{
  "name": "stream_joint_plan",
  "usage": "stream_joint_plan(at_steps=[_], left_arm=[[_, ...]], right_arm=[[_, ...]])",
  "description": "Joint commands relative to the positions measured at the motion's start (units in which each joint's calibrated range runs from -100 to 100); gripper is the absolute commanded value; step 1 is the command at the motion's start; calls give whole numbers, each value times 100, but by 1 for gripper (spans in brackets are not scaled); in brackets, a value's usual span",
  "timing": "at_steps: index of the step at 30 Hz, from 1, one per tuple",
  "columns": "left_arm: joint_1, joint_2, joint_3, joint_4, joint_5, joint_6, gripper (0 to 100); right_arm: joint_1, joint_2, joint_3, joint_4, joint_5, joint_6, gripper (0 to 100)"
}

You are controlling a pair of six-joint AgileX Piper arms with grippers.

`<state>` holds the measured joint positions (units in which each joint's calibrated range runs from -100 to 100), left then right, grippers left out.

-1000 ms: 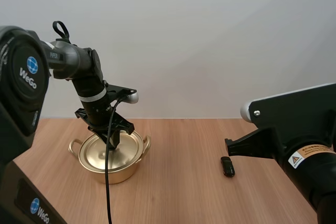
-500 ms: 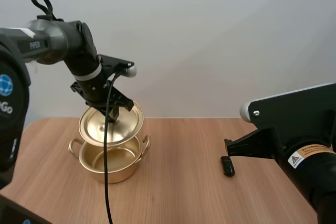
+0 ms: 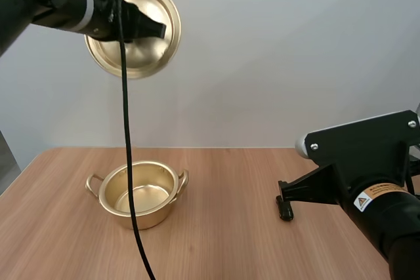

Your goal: Open the pot, put the car inside, and close it

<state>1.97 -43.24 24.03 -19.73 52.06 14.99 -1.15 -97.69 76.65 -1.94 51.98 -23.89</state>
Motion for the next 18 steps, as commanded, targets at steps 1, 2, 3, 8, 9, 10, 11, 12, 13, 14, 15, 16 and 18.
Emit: stream_joint_plan(at_steps=[1,2,3,8,9,10,11,12,13,14,15,16,18], left_arm=[[4,-1218,-9,-302,-2684,1,0],[4,-1348,-23,-422,-2838,1,0],[4,-1445,-54,-548,-2994,1,0],[4,-1626,-563,-736,-3011,1,0],[4,-1630,-707,-736,-3000,1,0],[4,-1630,-868,-736,-2957,1,0],[4,-1630,-1004,-736,-2938,1,0],[4,-1617,-1166,-736,-2867,1,0],[4,-1607,-1332,-736,-2798,1,0],[4,-1588,-1470,-736,-2681,1,0],[4,-1555,-1627,-736,-2567,1,0],[4,-1512,-1768,-736,-2483,1,0],[4,-1437,-2012,-736,-2398,1,0]], right_arm=[[3,65,4,-1,9,5,0],[3,127,4,-1,-51,5,0],[3,201,4,-1,-182,5,0],[3,671,-10,194,-627,-254,0],[3,792,-10,339,-627,-500,0],[3,902,-10,442,-627,-689,0],[3,1047,-10,556,-646,-900,0],[-24,1203,-10,678,-646,-1073,0],[-58,1366,-10,758,-646,-1198,0],[-103,1554,-10,826,-665,-1261,0],[-155,1770,-10,912,-706,-1303,0],[-206,2021,-20,965,-771,-1303,0],[-247,2603,-91,1019,-819,-1303,0]])
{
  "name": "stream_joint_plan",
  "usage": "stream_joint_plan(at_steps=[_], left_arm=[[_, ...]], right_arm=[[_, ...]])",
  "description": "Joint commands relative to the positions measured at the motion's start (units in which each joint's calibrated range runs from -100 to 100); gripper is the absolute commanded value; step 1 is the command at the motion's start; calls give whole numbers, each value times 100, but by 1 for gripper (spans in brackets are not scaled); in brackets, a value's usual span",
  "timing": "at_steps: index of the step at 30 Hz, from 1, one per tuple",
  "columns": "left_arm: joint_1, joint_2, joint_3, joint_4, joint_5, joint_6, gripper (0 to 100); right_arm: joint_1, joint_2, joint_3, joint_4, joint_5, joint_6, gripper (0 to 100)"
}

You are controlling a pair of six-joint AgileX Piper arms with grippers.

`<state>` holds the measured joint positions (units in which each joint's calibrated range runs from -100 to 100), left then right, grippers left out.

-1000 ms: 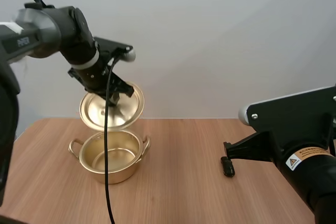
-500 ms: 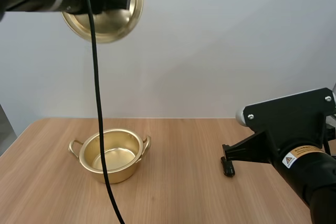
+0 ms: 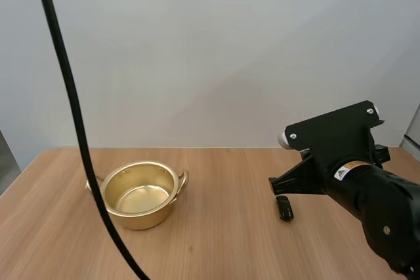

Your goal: Open the pot, put the car inside, and close it

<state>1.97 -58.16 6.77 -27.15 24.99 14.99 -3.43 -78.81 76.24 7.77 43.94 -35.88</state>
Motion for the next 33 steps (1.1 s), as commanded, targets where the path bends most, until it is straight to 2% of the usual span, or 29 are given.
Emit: stream_joint_plan(at_steps=[1,6,9,14,17,19,21,22,26,33], left_arm=[[4,82,-389,6,309,1,0],[4,126,-798,6,365,10,0],[4,185,-1054,30,600,82,0],[4,280,-1212,196,783,129,0],[4,303,-1212,310,783,129,0],[4,328,-1212,315,783,129,0],[4,358,-1212,315,768,129,0],[4,368,-1212,315,768,129,0],[4,492,-1212,315,768,120,0],[4,619,-1212,315,750,120,0]], right_arm=[[-20,967,-122,23,-30,-104,0],[-20,2415,-793,109,54,-104,0],[-20,3150,-1266,323,462,-104,0],[-20,4079,-1852,271,1090,-135,0],[-20,4395,-2020,270,1072,-135,36],[-20,4511,-2052,258,932,-135,68],[-20,4599,-2052,128,842,-56,88],[-20,4667,-2052,42,806,-57,90],[-20,4937,-2052,-305,858,79,89],[-20,5509,-2052,-218,882,104,89]])
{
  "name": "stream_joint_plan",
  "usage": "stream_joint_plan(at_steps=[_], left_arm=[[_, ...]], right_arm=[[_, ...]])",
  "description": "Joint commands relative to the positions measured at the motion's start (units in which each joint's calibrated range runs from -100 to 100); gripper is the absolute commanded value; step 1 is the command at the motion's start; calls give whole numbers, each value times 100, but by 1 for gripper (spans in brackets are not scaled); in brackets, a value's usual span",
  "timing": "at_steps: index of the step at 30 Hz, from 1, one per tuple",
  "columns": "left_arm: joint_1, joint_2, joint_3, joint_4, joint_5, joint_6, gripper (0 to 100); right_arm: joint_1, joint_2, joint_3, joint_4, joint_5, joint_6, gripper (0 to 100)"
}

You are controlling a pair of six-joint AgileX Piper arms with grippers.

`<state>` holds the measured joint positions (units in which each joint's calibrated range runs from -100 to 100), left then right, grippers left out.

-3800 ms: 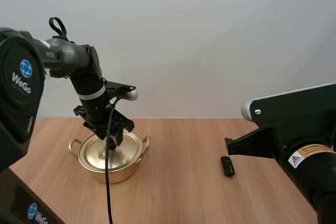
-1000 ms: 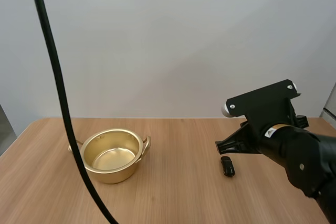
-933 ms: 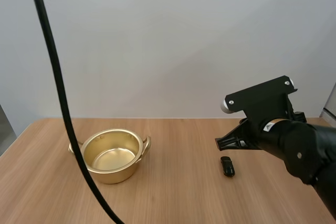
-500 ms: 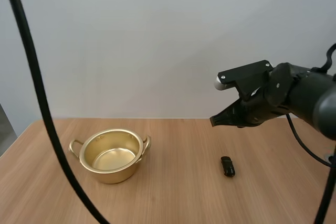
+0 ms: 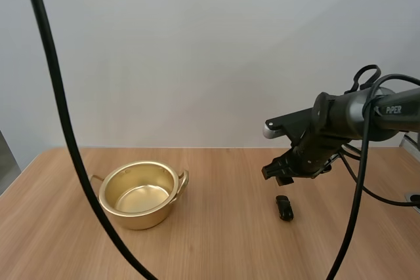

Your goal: Open the pot, put the car inside, and close it

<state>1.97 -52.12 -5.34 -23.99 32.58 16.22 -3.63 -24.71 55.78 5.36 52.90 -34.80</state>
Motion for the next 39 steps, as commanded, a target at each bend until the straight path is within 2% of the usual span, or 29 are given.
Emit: stream_joint_plan(at_steps=[1,8,25,33,36,37,39], left_arm=[[4,28,0,-1,-22,-3,0],[4,41,0,-1,-195,-3,0],[4,121,0,-1,-304,27,0],[4,120,0,-1,-320,27,0],[4,120,0,-1,-327,37,0],[4,120,0,-1,-327,37,0],[4,120,0,9,-327,35,0]], right_arm=[[0,191,-5,50,-14,-4,89],[0,729,-5,406,-68,-124,89],[0,1239,-5,423,228,-206,85],[9,1462,-5,397,252,-218,79],[9,1520,-5,387,252,-228,71],[9,1520,-5,387,236,-275,64],[9,1520,-5,387,236,-356,41]])
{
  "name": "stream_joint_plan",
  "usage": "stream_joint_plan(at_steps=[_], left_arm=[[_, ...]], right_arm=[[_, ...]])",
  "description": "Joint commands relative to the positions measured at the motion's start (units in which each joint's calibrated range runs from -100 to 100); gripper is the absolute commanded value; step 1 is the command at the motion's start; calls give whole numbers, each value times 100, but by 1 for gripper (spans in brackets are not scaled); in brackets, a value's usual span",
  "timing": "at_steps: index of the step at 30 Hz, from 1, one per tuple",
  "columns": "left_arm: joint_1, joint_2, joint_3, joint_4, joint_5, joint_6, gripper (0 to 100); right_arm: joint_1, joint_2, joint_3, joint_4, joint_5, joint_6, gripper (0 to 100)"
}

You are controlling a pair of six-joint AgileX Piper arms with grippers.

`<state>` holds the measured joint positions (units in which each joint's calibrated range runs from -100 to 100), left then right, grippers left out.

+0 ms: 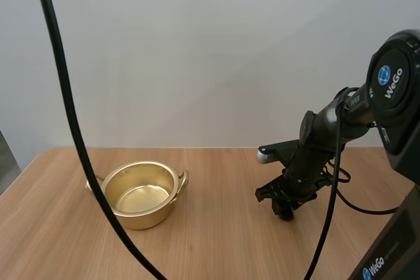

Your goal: Open the pot, put the car inside, and close it

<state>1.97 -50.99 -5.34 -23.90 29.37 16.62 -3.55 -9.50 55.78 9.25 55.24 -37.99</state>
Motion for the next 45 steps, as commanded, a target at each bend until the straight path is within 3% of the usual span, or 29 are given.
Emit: stream_joint_plan(at_steps=[1,2,3,11,14,21,25,28,35,45], left_arm=[[4,7,0,6,-6,-5,0],[4,7,0,33,-6,-5,0],[4,7,0,59,-6,-5,0],[4,7,0,215,-6,-5,0],[4,-5,0,215,-6,-45,0],[4,-92,-15,597,-184,-12,0],[4,-186,-161,675,-225,-12,0],[4,-266,-405,675,-205,-29,0],[4,-366,-1296,1236,304,-33,0],[88,-366,-1446,1563,384,-241,0]], right_arm=[[1,-1,-5,-2,23,-91,23],[1,-1,-5,-2,41,-174,2],[1,-1,-5,-2,41,-262,0],[1,-103,-5,80,-35,-601,0],[1,-371,-57,406,-83,-927,0],[1,-1431,-762,1990,458,-2196,0],[1,-1765,-1346,3163,1392,-3189,0],[54,-1766,-1825,3784,2192,-3422,0],[677,-1707,-2412,3841,2183,-3504,0],[1876,-1208,-2412,3840,514,-3504,0]])
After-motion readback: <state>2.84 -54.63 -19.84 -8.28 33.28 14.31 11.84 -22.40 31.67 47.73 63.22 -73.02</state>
